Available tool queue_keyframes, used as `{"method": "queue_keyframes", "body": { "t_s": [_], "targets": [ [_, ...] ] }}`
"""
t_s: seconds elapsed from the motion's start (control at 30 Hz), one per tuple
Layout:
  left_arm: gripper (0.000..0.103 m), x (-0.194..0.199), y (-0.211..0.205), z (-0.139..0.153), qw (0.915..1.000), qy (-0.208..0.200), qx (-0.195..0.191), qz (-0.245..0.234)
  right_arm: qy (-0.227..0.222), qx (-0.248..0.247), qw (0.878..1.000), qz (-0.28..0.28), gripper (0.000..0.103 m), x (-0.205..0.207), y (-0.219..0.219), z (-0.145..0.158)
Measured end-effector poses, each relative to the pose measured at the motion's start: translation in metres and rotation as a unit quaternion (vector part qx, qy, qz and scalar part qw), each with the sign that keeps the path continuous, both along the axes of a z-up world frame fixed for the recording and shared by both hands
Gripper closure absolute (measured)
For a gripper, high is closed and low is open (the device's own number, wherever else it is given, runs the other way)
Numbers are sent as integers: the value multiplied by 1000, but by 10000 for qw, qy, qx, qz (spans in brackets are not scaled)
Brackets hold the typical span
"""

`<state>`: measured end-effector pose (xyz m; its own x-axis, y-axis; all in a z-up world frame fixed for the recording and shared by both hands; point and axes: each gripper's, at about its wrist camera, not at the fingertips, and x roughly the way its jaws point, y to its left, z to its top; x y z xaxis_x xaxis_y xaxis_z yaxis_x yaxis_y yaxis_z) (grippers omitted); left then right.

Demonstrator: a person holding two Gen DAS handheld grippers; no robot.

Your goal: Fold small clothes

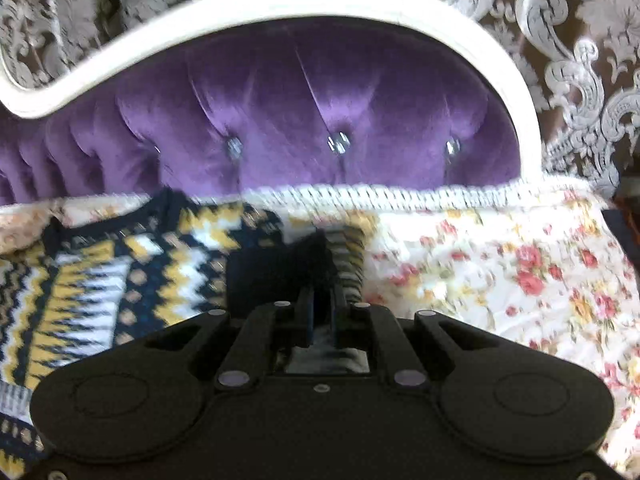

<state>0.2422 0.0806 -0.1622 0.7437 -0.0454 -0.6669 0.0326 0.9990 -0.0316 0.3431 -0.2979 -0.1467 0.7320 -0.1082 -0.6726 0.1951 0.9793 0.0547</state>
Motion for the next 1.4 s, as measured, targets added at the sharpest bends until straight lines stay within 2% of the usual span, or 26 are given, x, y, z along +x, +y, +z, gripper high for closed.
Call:
{"method": "queue_keyframes", "body": {
  "t_s": [0.07, 0.17, 0.33, 0.5, 0.57, 0.63, 0.67, 0.7, 0.83, 0.9, 0.97, 1.1, 1.13, 1.2, 1.27, 1.33, 1.37, 1.4],
  "targets": [
    [6, 1, 1, 2, 10000, 1, 16, 31, -87, -7, 9999, -68, 91, -3, -2, 2],
    [7, 6, 8, 5, 9992, -92, 92, 388, -171, -17, 9999, -18, 91, -5, 3, 6],
    [7, 34, 19, 6, 9969, -213, 101, 752, -319, -7, 9995, -31, 90, -14, 5, -7],
    [9, 62, 12, 9, 9953, -296, 521, 764, -497, -291, 9983, 33, 89, -19, 12, -12],
    [8, 63, 25, 9, 9894, -349, 725, 1209, -499, -339, 9982, 28, 89, -18, 14, -12],
    [6, 64, 43, 3, 9897, -151, 477, 1338, -528, -270, 9982, 7, 90, -18, 11, -13],
    [6, 64, 48, -2, 9912, -90, 350, 1274, -542, -212, 9983, -6, 91, -18, 10, -14],
    [5, 60, 49, -3, 9918, -200, 383, 1199, -557, -167, 9983, -18, 92, -18, 8, -14],
    [6, 49, 32, 1, 9919, -270, 1009, 729, -598, -32, 9982, -40, 93, -19, 4, -16],
    [6, 42, 30, 6, 9921, -266, 1138, 455, -607, 78, 9981, -50, 93, -18, 2, -16],
    [6, 34, 31, 10, 9930, -162, 1137, 265, -623, 200, 9978, -44, 92, -18, 0, -17],
    [6, 18, 37, 18, 9958, -158, 900, 73, -665, 362, 9971, -25, 90, -17, -2, -20],
    [6, 17, 35, 18, 9950, -237, 970, 82, -670, 373, 9971, -16, 90, -16, -3, -20],
    [6, 22, 25, 13, 9891, -469, 1389, 160, -684, 363, 9970, -6, 89, -16, 0, -21],
    [6, 32, 8, 4, 9762, -669, 2055, 186, -687, 341, 9971, 4, 88, -16, 1, -21],
    [6, 37, -6, -8, 9624, -705, 2623, 43, -692, 377, 9969, 29, 85, -16, 0, -20],
    [7, 36, -8, -9, 9605, -774, 2673, 37, -720, 452, 9963, 85, 78, -17, -1, -20],
    [7, 34, -6, -6, 9638, -721, 2567, 0, -739, 560, 9956, 156, 74, -18, -3, -19]
  ]
}}
